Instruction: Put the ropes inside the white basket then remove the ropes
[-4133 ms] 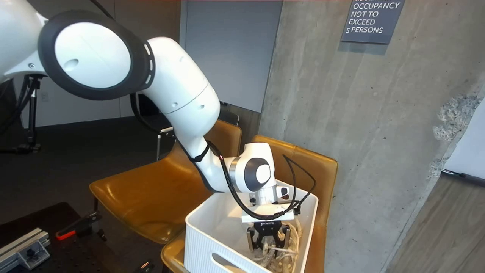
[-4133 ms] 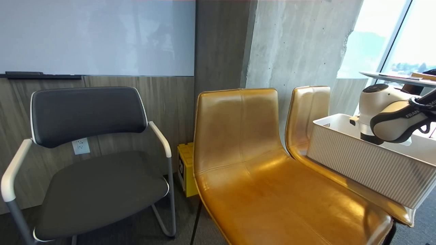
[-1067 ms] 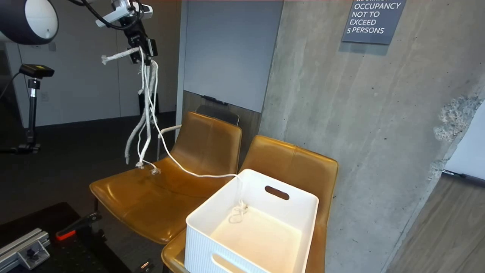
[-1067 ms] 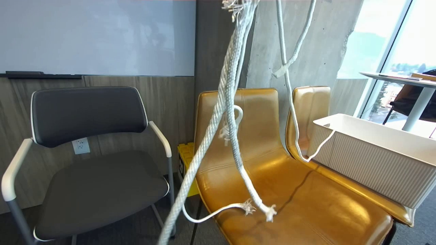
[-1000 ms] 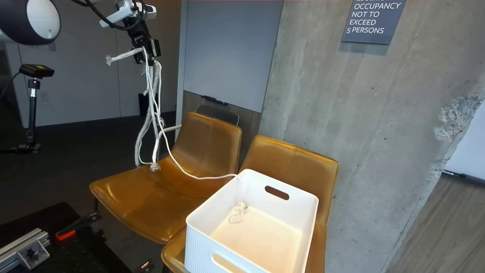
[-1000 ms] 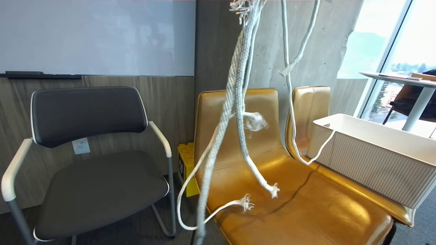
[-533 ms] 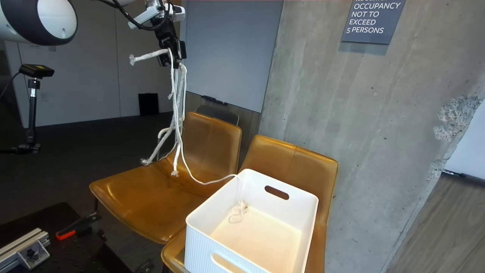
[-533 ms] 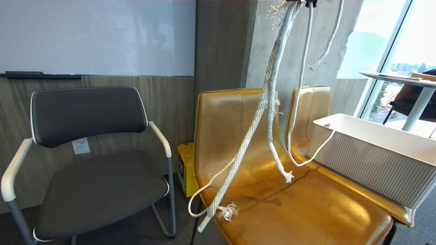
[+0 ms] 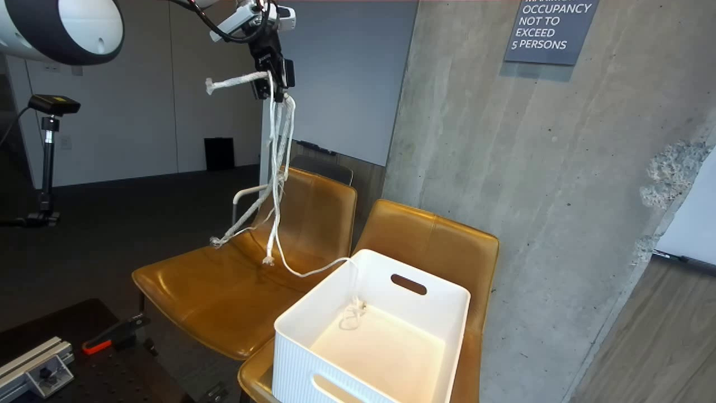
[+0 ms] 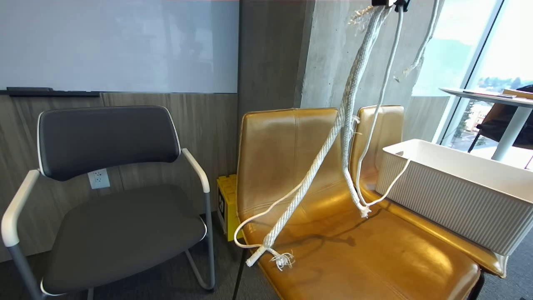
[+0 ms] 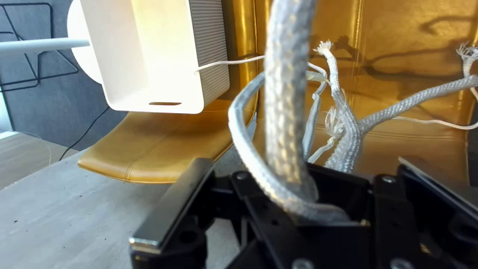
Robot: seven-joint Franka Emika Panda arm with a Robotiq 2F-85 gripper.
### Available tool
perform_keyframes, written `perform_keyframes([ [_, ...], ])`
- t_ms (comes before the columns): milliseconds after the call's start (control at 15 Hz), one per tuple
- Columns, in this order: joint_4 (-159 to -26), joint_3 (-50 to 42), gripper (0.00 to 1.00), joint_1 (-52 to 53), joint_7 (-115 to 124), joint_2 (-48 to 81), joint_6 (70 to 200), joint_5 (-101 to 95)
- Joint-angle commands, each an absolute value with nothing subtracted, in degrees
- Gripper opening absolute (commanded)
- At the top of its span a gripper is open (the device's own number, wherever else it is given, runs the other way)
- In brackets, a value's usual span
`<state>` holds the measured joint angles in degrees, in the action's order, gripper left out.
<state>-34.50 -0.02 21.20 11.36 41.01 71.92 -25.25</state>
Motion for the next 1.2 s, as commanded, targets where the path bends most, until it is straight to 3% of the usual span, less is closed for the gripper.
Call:
perform_keyframes([
  [0, -37.49, -0.16, 0.00, 19.62, 11.02, 37.30, 70.25, -25.13],
  [533, -46.41, 1.33, 0.00, 17.41, 11.80, 32.49, 72.88, -23.03],
  [1133, -70.01, 5.95, 0.00, 19.17, 19.92, 25.33, 89.72, -14.17],
])
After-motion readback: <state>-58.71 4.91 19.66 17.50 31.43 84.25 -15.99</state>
